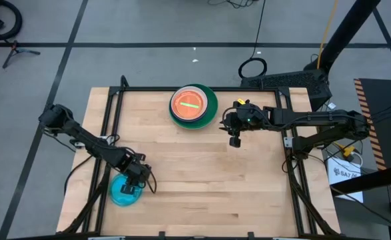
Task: Stack plastic plates
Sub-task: Stack the light blue plate on top of the light green plate
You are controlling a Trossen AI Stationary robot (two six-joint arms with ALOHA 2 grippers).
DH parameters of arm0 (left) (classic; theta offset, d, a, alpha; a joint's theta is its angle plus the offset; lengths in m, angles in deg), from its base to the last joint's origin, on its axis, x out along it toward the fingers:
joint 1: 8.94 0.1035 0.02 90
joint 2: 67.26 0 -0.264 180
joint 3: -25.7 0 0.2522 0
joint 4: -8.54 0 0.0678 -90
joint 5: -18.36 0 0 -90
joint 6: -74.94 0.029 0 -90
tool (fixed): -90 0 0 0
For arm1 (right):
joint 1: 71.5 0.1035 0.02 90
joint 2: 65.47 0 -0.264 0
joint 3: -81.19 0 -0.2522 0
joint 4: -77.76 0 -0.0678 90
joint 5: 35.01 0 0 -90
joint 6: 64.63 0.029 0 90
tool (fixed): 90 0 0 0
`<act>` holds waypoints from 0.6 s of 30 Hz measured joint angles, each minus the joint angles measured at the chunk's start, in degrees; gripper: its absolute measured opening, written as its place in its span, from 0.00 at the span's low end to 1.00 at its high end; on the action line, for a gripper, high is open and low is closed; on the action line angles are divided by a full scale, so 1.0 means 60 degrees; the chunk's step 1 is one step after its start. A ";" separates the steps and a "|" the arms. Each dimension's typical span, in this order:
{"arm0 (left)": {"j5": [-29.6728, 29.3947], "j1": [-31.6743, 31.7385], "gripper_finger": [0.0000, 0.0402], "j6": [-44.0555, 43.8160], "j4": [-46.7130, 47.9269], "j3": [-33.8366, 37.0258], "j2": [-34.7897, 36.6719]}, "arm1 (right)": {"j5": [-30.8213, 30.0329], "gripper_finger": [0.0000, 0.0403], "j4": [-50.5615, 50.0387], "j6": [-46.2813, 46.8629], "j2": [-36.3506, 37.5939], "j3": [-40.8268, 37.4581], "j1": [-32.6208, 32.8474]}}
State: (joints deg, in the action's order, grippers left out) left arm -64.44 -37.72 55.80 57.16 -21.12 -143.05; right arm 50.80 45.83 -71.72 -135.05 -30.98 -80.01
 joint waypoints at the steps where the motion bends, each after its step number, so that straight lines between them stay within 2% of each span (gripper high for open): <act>1: 0.0089 0.0000 0.37 -0.0040 -0.0030 0.0085 0.0000 | 0.0000 0.25 -0.0004 0.0000 0.0000 0.0000 0.0000; 9: 0.0280 0.0000 0.37 0.0064 -0.0001 0.0119 0.0000 | 0.0000 0.25 -0.0011 0.0000 0.0000 0.0000 0.0000; 18: 0.0332 0.0000 0.23 0.0390 0.0134 0.0119 0.0000 | 0.0000 0.25 -0.0015 0.0000 0.0000 0.0000 0.0000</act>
State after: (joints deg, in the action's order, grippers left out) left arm -62.44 -37.72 58.14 57.96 -20.40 -143.05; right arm 50.80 45.74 -71.72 -135.05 -30.98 -80.01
